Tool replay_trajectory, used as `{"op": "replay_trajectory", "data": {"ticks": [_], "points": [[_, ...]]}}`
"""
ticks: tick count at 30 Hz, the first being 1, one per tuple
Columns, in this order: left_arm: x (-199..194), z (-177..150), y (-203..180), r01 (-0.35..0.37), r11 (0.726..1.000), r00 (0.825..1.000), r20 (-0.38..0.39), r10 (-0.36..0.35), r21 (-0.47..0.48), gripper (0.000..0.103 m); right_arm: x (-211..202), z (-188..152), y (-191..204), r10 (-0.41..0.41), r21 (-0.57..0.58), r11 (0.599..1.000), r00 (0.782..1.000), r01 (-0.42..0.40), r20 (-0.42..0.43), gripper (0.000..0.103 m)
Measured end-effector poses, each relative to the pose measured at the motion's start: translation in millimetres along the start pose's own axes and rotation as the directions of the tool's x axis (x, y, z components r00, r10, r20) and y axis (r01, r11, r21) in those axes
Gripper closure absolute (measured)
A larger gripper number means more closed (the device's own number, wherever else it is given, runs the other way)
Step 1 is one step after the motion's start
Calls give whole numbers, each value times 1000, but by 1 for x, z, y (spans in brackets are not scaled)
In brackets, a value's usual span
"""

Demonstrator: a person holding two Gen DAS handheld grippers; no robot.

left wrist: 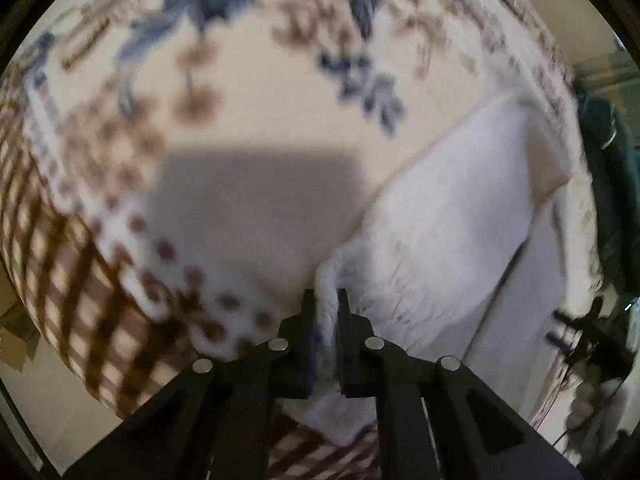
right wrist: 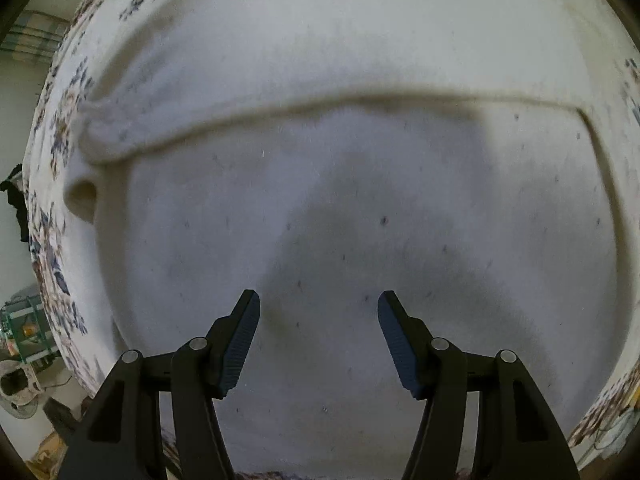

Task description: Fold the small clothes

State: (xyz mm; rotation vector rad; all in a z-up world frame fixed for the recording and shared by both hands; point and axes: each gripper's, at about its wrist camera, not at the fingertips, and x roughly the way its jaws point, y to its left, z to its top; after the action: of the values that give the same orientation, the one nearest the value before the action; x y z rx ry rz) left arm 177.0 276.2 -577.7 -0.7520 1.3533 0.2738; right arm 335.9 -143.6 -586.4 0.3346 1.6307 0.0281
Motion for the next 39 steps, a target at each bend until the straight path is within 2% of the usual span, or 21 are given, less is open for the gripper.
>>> {"op": "replay_trajectory", "data": {"ticks": [2, 4, 9, 10, 13, 15, 16, 17, 18, 21, 24, 26, 28, 30, 31, 32, 33, 34, 35, 37, 39], "points": [[-29, 22, 6, 7, 1000, 997, 80, -5, -13, 97, -3, -5, 4, -2, -17, 1000, 1000, 2, 9, 39], [-61, 50, 20, 13, 999, 985, 174, -3, -52, 97, -7, -10, 11, 7, -28, 1000, 1000, -6, 22, 39], [-108, 114, 54, -9, 992, 934, 353, 52, -124, 96, -10, -17, 35, 49, -47, 998, 997, -46, 60, 39], [-110, 126, 62, 7, 990, 929, 368, 45, -138, 94, -7, -17, 39, 41, -42, 998, 997, -38, 70, 39], [-109, 144, 71, 60, 981, 930, 367, 11, -184, 90, 2, -15, 54, 38, -10, 999, 994, -37, 99, 39], [-105, 142, 76, 69, 972, 931, 365, 17, -223, 71, 11, -16, 71, 45, 6, 999, 994, -46, 101, 39], [-104, 136, 85, 105, 963, 929, 371, -5, -248, 64, 14, -15, 83, 55, 16, 998, 993, -57, 105, 38], [-102, 131, 93, 128, 953, 929, 370, -17, -275, 46, 16, -15, 88, 52, 21, 998, 993, -55, 109, 32], [-97, 125, 99, 147, 938, 930, 367, -23, -313, 39, 17, -14, 92, 46, 26, 998, 993, -50, 112, 31], [-74, 106, 117, 252, 868, 936, 335, -106, -428, 39, 18, -4, 112, -1, 35, 999, 989, -4, 148, 31], [-39, 91, 112, 315, 808, 936, 304, -178, -498, 39, 12, 6, 123, -125, 47, 992, 964, 118, 234, 21], [-18, 94, 105, 347, 777, 931, 294, -217, -526, 39, 7, 12, 120, -195, 76, 981, 942, 181, 272, 21], [-3, 105, 98, 362, 753, 926, 305, -222, -550, 39, 3, 18, 111, -216, 108, 975, 934, 193, 283, 21], [1, 117, 95, 336, 753, 930, 324, -172, -565, 39, 1, 23, 101, -223, 136, 972, 934, 192, 278, 21], [-1, 124, 92, 318, 764, 929, 347, -131, -561, 41, 1, 25, 98, -228, 141, 971, 934, 196, 276, 21], [-4, 130, 89, 291, 777, 928, 362, -88, -558, 55, 1, 28, 96, -238, 142, 968, 931, 205, 276, 21], [-9, 135, 86, 271, 792, 922, 384, -50, -547, 94, 2, 31, 97, -250, 142, 966, 928, 217, 276, 21], [-15, 146, 81, 225, 824, 921, 389, -7, -520, 97, 2, 34, 97, -272, 137, 961, 922, 242, 277, 21], [-19, 151, 78, 203, 839, 918, 395, 15, -505, 97, 2, 34, 95, -289, 129, 956, 915, 262, 281, 21], [-36, 162, 73, 182, 866, 894, 446, 51, -465, 97, -5, 36, 96, -328, 117, 945, 891, 307, 313, 21], [-53, 172, 68, 171, 886, 876, 477, 64, -432, 97, -14, 35, 90, -357, 117, 934, 868, 337, 346, 21]]}}
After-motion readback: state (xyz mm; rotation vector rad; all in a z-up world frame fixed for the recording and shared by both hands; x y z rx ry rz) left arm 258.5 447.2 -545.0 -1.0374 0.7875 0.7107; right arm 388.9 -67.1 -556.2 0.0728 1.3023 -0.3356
